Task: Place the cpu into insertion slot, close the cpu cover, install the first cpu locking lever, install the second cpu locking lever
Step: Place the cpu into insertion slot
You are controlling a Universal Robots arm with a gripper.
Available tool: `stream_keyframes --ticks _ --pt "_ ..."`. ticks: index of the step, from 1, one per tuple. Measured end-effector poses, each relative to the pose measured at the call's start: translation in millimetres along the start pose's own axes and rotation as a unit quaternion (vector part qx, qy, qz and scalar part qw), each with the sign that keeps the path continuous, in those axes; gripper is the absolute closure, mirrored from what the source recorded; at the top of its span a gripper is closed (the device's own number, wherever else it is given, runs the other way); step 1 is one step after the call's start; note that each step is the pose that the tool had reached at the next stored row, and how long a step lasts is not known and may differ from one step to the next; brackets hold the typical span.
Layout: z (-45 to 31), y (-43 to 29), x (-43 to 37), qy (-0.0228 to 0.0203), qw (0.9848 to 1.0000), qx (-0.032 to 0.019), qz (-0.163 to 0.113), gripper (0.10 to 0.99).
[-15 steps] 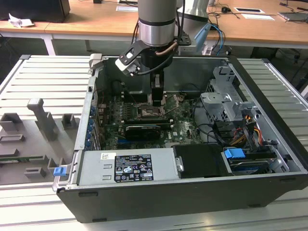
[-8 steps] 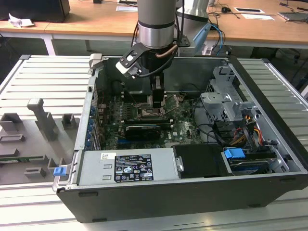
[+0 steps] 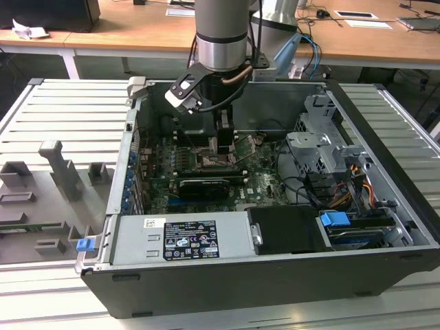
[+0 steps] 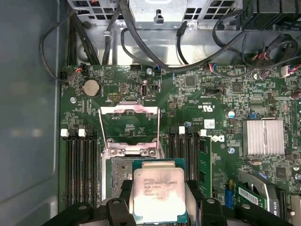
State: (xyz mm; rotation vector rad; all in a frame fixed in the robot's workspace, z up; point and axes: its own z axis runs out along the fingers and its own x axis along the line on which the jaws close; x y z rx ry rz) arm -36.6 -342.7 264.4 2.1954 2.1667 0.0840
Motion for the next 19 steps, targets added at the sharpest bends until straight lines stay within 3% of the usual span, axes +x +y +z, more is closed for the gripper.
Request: stream_keyframes --ticks 8,12,19 --pt "13.1 -2.8 7.3 0.0000 1.0000 0.0000 0.000 0.557" --pt "21.0 -11.4 10.4 0.0000 1.0000 0.0000 0.000 0.557" --pt "28.0 -12.3 17.4 0.0000 1.0000 0.0000 0.001 0.557"
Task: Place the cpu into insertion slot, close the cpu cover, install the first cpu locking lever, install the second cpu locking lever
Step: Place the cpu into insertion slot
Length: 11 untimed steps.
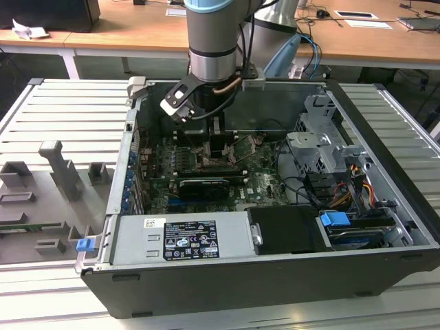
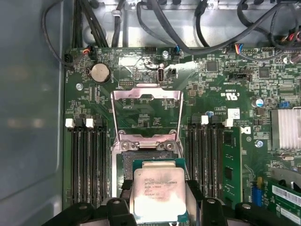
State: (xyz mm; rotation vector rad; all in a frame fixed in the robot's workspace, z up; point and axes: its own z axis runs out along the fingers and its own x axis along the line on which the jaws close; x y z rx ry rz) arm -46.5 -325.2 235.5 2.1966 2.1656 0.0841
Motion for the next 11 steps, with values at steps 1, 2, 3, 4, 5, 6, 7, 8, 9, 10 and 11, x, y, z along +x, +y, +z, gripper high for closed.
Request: stream_keyframes --ticks 1,2,3,4,5,6,7,8,9,10,11 --pt "0.7 0.0 0.3 -0.0001 1.0000 0.0000 0.000 0.557" --pt "2.4 -0.3 0.7 -0.0001 1.0000 0.0000 0.000 0.557" --pt "4.0 -0.4 1.2 -0.0001 1.0000 0.0000 0.001 0.557" --pt "5.5 -0.5 1.5 -0.0001 1.0000 0.0000 0.001 0.557" --pt "6.9 -0.6 1.6 -0.0001 1.0000 0.0000 0.001 0.557" --pt "10.2 -0.9 2.0 -0.0002 1.0000 0.0000 0.002 0.557" --pt "11.8 -1.0 2.0 -0.0003 1.0000 0.0000 0.003 0.557" --pt "13.2 -1.1 2.0 -0.0004 1.0000 0.0000 0.005 0.557" --pt "13.6 -1.2 2.0 -0.0003 1.0000 0.0000 0.005 0.557" --pt "14.2 -1.2 2.0 -0.0003 1.0000 0.0000 0.005 0.557" --pt "14.8 -1.3 2.0 -0.0004 1.0000 0.0000 0.005 0.557"
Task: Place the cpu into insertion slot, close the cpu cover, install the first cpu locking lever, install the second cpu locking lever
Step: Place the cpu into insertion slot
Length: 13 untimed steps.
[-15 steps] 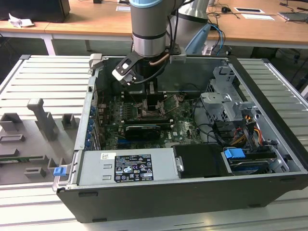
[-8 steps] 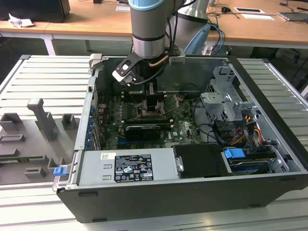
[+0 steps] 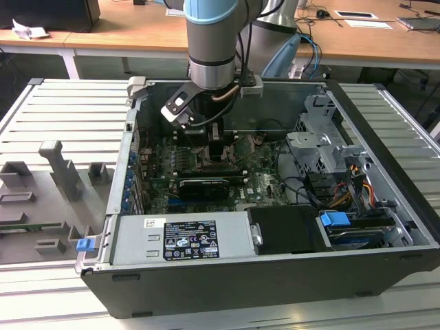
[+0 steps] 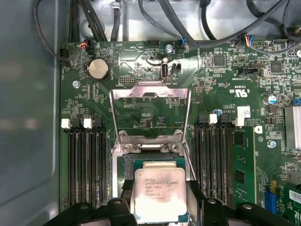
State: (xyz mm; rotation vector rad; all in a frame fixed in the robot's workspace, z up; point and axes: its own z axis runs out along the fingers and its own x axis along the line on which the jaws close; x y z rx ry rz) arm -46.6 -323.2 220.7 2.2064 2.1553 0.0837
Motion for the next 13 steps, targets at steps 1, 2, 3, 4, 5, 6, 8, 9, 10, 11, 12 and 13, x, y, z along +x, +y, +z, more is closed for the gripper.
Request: stream_keyframes --ticks 1,2,3,4,5,6,8,9,10,11,12,13 --pt "0.4 0.0 0.0 0.0000 1.0000 0.0000 0.000 0.557" --pt "1.0 -0.1 0.0 0.0000 1.0000 0.0000 0.000 0.557" --pt "1.6 -0.1 0.0 0.0000 1.0000 0.0000 0.000 0.557" --pt "2.0 -0.1 0.0 0.0001 1.0000 0.0000 0.000 0.557" --pt "2.6 -0.2 0.0 0.0001 1.0000 0.0000 0.000 0.557" --pt "3.6 -0.3 0.0 0.0000 1.0000 0.0000 0.000 0.557" --pt "4.8 -0.4 0.0 0.0000 1.0000 0.0000 0.000 0.557" --pt "6.0 -0.5 0.2 0.0000 1.0000 0.0000 0.000 0.557" --pt "6.9 -0.6 0.4 0.0000 1.0000 0.0000 0.000 0.557" --pt "7.4 -0.6 0.6 0.0000 1.0000 0.0000 0.000 0.557" --pt "8.9 -0.7 2.1 0.0000 1.0000 0.0000 0.000 0.557" --pt "10.6 -1.0 5.4 -0.0001 1.0000 0.0000 0.001 0.557"
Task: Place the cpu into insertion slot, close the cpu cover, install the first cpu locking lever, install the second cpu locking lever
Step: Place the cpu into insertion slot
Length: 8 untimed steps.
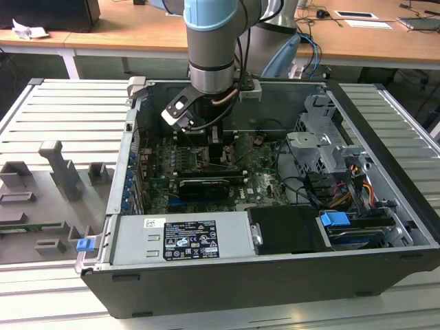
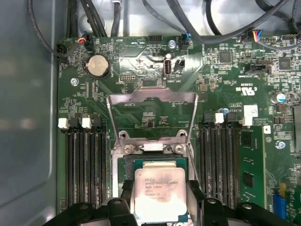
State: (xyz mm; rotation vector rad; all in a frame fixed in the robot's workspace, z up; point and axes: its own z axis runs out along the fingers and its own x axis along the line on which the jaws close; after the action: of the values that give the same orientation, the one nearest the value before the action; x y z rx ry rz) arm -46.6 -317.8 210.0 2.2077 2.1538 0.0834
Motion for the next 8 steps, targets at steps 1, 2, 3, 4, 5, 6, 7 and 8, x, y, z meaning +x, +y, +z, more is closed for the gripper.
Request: stream_keyframes --ticks 1,2,3,4,5,6,7,8 --pt "1.5 -0.2 1.9 -0.0001 1.0000 0.0000 0.001 0.557" --pt "3.2 -0.3 2.5 -0.0002 1.0000 -0.0001 0.001 0.557" --pt "4.6 -0.8 2.4 -0.0003 1.0000 0.0000 0.002 0.557" --pt "5.2 -1.1 2.4 -0.0003 1.0000 0.0000 0.002 0.557" --pt "5.7 -1.1 2.5 -0.0002 1.0000 0.0000 0.001 0.557" --pt "6.3 -1.2 2.5 -0.0002 1.0000 0.0000 0.002 0.557" --pt "7.0 -1.3 2.6 -0.0003 1.0000 0.0000 0.002 0.557" --pt "7.5 -1.3 2.6 -0.0004 1.0000 0.0000 0.002 0.557"
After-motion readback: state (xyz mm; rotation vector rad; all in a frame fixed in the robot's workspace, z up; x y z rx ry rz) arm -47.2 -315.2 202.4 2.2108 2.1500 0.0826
